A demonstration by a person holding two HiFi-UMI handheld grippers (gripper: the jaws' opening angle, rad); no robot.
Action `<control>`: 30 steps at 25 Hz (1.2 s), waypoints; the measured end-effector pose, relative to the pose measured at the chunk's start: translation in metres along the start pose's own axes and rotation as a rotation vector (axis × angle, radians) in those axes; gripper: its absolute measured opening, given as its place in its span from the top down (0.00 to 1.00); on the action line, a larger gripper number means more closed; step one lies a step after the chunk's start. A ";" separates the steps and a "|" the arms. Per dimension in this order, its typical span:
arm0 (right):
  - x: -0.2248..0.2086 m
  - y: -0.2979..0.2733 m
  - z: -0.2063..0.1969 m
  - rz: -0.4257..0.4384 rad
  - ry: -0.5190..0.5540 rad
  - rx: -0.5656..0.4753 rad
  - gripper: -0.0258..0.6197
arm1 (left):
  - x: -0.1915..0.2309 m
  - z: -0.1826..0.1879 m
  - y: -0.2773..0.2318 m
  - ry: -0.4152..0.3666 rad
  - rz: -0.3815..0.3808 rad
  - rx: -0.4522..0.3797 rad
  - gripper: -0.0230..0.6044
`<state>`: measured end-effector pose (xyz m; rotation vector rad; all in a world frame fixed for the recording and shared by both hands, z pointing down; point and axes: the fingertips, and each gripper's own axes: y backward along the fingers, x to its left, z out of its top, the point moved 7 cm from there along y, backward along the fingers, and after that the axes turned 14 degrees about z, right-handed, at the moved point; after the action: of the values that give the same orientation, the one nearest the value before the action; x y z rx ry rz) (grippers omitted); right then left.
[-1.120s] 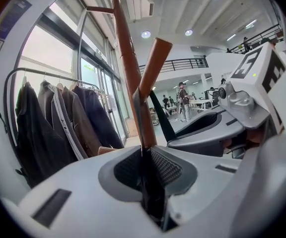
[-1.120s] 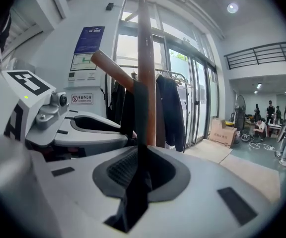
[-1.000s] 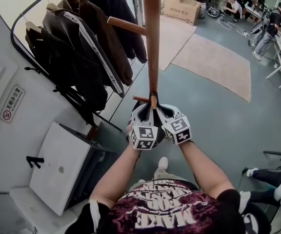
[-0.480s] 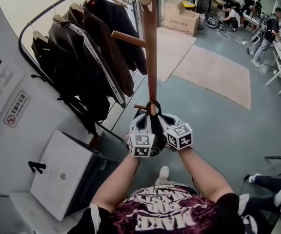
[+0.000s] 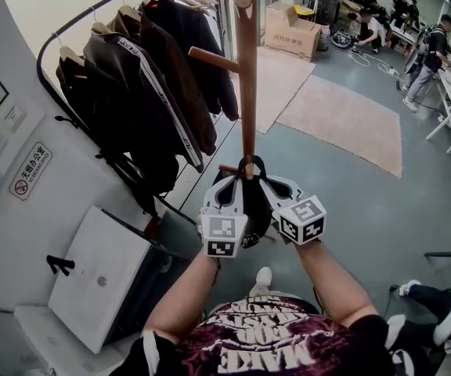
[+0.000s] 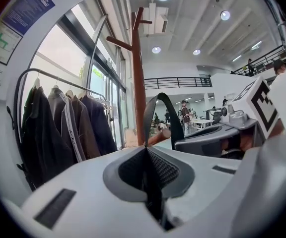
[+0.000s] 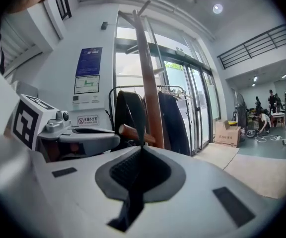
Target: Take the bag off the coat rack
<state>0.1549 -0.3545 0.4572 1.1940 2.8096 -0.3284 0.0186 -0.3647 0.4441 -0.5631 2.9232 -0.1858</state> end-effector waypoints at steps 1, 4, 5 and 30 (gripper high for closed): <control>0.005 0.004 0.005 0.002 0.003 -0.012 0.95 | 0.000 0.006 0.006 -0.004 -0.006 -0.007 0.95; 0.020 0.014 0.023 0.006 0.030 -0.041 0.95 | 0.002 0.026 0.024 -0.015 -0.016 -0.043 0.95; 0.026 0.016 0.029 0.007 0.045 -0.044 0.95 | 0.002 0.032 0.030 -0.016 -0.018 -0.053 0.95; 0.167 0.084 0.085 0.042 0.187 -0.134 0.95 | 0.025 0.094 0.177 0.007 -0.122 -0.194 0.95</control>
<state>0.0976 -0.1995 0.3356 1.3142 2.9010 -0.0260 -0.0506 -0.2194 0.3217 -0.7719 2.9338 0.0828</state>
